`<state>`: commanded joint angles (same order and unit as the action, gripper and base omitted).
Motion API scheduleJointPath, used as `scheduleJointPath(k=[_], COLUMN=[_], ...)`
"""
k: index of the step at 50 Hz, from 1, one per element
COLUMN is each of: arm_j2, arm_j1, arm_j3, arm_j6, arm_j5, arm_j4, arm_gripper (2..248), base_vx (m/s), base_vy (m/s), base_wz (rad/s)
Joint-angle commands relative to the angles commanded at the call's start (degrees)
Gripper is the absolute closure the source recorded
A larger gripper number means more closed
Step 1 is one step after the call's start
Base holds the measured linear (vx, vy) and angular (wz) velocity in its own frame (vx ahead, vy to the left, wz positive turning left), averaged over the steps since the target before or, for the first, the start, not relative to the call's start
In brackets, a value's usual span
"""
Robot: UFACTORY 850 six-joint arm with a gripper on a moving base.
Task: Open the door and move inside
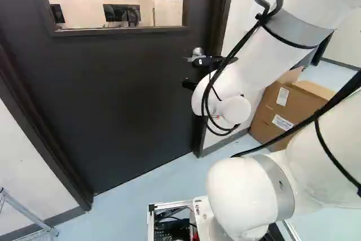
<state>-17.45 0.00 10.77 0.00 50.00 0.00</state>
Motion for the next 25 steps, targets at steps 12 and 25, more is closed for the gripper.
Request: scheduleJointPath(k=[12,25], arm_j2=[0.0,0.2], arm_j1=[0.0,0.0], arm_j3=[1.7,3.6], arm_j6=[0.0,0.0], arm_j5=[0.0,0.0], arm_j4=[0.0,0.0], arm_gripper=[3,3], base_vx=[0.000,0.000], base_vy=[0.000,0.000], base_wz=[0.000,0.000])
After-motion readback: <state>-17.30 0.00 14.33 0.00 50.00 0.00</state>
